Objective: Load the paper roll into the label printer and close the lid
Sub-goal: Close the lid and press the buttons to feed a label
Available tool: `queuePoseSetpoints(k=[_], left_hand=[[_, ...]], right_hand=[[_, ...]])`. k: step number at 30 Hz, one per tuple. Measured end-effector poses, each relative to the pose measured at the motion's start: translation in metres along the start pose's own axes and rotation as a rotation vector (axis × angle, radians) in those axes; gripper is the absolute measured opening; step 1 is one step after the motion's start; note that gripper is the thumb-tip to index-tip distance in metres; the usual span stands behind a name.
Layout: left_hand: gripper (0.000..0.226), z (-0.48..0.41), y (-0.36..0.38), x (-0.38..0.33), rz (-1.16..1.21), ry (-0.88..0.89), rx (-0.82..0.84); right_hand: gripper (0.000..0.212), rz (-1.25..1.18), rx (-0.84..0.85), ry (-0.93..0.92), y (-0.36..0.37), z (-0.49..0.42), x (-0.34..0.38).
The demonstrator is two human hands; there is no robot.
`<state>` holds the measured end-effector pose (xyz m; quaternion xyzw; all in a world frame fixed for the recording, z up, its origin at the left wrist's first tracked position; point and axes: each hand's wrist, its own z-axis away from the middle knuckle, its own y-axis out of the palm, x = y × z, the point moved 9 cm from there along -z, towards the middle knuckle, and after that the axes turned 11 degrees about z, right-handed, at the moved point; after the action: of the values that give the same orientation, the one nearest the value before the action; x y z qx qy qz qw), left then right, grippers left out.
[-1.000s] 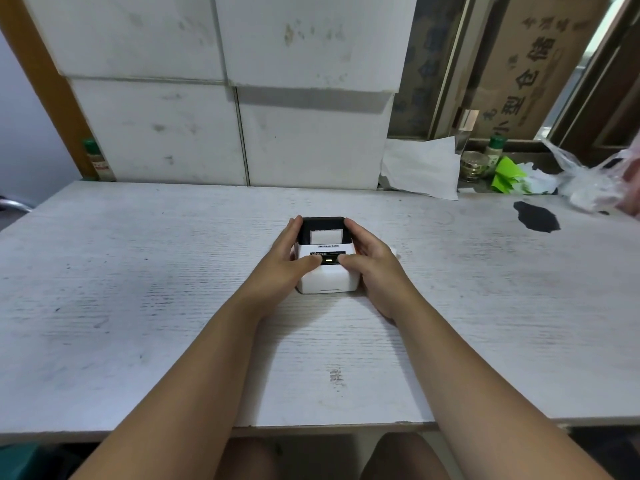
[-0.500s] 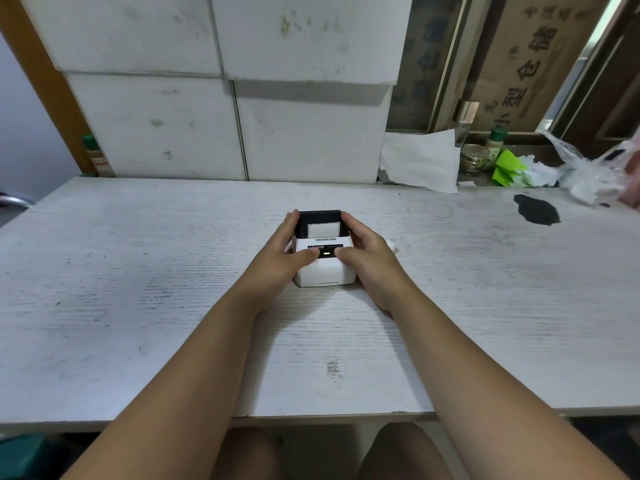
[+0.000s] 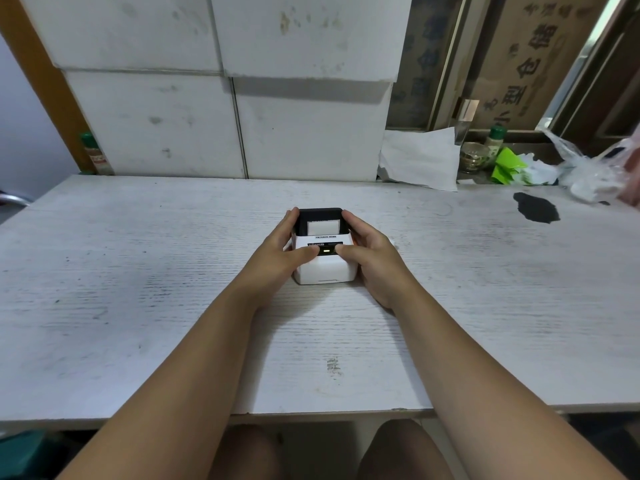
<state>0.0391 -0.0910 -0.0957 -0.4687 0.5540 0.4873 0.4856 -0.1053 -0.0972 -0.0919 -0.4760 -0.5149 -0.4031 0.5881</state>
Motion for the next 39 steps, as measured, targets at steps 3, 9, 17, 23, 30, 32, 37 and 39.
queuePoseSetpoints(k=[3,9,17,23,30,32,37,39], left_hand=[[0.076,0.0002,-0.0002,-0.0004,-0.008,0.007,-0.015],[0.074,0.0009,-0.0008,-0.0012,-0.024,0.024,-0.029],[0.074,0.0,-0.0015,-0.0001,-0.042,0.025,-0.03],[0.074,0.0004,-0.001,-0.001,-0.042,0.03,-0.027],[0.074,-0.0005,-0.0008,-0.001,-0.045,0.032,-0.023],[0.073,0.0002,-0.0008,-0.0013,-0.045,0.031,-0.025],[0.073,0.0003,-0.0007,-0.0014,-0.053,0.028,-0.023],[0.073,0.0003,-0.0006,-0.0008,-0.056,0.026,-0.023]], right_hand=[[0.063,0.006,-0.007,-0.007,-0.0003,0.0,0.0007],[0.062,0.028,-0.027,-0.026,-0.0008,0.0017,0.0025],[0.06,0.062,-0.049,-0.06,-0.0015,0.0036,0.0064],[0.061,0.052,-0.045,-0.056,-0.0011,0.0035,0.0056],[0.061,0.05,-0.05,-0.053,-0.0016,0.0032,0.0046],[0.061,0.05,-0.049,-0.054,-0.002,0.003,0.0043],[0.061,0.056,-0.052,-0.051,-0.0025,0.0017,0.0043],[0.062,0.058,-0.05,-0.048,-0.002,0.0018,0.0038]])
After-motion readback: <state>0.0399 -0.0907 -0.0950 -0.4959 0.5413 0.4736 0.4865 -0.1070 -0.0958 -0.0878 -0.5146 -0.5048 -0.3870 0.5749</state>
